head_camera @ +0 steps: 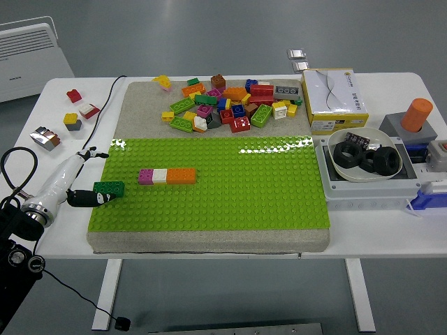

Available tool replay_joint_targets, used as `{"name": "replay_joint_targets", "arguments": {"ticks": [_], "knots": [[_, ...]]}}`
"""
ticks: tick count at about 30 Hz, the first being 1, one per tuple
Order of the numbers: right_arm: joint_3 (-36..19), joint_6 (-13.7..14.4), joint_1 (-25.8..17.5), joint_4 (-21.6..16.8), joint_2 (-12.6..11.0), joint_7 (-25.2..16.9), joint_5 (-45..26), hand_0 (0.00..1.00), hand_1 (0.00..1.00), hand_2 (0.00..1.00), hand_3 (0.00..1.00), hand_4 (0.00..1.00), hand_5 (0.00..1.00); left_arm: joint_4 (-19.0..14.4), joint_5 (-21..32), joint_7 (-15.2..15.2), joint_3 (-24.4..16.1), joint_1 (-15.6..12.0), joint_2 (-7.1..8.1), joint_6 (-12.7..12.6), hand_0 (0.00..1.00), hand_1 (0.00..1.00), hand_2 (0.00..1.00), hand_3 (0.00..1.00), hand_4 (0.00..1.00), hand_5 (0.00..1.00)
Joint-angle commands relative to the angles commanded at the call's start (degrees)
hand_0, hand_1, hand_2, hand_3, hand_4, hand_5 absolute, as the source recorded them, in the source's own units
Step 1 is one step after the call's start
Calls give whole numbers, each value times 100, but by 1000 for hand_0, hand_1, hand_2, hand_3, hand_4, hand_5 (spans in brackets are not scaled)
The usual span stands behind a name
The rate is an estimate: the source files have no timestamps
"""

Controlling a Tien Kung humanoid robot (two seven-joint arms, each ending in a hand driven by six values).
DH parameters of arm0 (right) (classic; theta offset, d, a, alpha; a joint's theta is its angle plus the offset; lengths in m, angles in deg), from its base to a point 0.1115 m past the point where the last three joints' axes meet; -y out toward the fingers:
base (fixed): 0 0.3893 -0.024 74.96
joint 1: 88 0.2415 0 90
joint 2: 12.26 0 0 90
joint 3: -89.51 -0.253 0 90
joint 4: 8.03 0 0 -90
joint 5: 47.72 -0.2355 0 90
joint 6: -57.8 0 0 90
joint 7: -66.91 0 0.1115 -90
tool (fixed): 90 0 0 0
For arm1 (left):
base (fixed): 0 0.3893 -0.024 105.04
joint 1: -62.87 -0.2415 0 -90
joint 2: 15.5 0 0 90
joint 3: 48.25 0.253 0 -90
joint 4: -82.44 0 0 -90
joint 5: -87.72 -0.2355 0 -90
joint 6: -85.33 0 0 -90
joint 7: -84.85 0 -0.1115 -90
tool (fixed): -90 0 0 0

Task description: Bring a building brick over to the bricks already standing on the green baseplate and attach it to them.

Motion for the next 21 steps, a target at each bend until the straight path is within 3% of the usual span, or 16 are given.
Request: {"name": "replay_joint_targets", "arguments": {"ticks": [6,17,18,21], "knots": [[21,4,-16,0,30,4,-22,515,717,769,778,809,837,-167,-126,4,-158,-5,-272,-3,940,977,998,791,957,73],[90,12,-35,0,57,10,-69,515,718,770,777,810,838,-112,-110,-1,-116,92,-303,10,942,977,998,789,960,79],[93,12,-34,0,59,10,-72,515,717,770,778,810,844,-108,-111,-1,-120,96,-314,7,941,977,998,774,913,15],[96,11,-34,0,60,9,-78,515,717,770,778,810,844,-103,-111,-1,-126,91,-338,5,941,977,998,774,913,15]]}}
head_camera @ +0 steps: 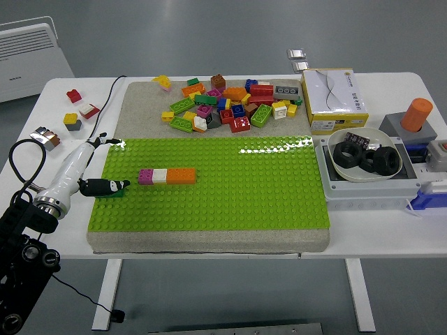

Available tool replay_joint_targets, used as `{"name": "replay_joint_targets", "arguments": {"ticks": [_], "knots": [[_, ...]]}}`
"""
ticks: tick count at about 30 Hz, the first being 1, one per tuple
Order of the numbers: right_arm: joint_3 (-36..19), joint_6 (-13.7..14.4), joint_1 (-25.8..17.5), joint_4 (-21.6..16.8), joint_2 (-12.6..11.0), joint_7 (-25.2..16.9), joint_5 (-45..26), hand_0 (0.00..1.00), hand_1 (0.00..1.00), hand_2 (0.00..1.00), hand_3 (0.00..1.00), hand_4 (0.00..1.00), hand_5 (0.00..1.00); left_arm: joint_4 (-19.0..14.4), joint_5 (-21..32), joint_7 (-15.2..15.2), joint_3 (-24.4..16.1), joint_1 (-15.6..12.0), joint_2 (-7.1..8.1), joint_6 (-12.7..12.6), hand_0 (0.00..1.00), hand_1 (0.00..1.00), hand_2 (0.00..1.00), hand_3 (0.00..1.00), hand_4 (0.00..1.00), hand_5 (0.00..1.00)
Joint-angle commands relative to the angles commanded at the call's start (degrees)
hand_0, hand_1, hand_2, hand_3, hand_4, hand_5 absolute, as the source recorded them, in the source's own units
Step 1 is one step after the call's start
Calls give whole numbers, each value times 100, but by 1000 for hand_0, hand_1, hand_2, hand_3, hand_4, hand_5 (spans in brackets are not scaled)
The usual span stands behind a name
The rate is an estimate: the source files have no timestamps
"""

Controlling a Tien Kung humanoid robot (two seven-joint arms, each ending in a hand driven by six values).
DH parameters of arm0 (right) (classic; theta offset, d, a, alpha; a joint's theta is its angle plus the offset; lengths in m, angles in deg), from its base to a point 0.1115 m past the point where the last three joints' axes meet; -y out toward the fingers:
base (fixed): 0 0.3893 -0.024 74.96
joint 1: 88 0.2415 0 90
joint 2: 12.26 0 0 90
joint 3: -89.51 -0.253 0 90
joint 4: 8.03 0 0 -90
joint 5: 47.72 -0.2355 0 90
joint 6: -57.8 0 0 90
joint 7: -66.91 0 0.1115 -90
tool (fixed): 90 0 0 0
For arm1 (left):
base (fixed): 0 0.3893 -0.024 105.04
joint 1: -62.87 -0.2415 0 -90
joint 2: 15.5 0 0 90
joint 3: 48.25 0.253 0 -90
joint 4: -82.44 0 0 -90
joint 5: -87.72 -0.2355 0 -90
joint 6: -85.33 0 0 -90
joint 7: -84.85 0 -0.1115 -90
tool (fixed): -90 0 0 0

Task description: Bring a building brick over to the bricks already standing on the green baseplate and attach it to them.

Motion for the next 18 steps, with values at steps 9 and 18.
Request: {"name": "replay_joint_targets", "arguments": {"ticks": [9,18], "knots": [[23,6,1,0,2,-3,-12,515,716,771,777,807,844,-42,25,-4,14,-5,-15,-1,941,978,997,747,870,2],[19,6,2,0,5,-5,-4,515,716,771,778,807,846,-48,82,13,52,-18,57,32,941,978,996,719,836,2]]}}
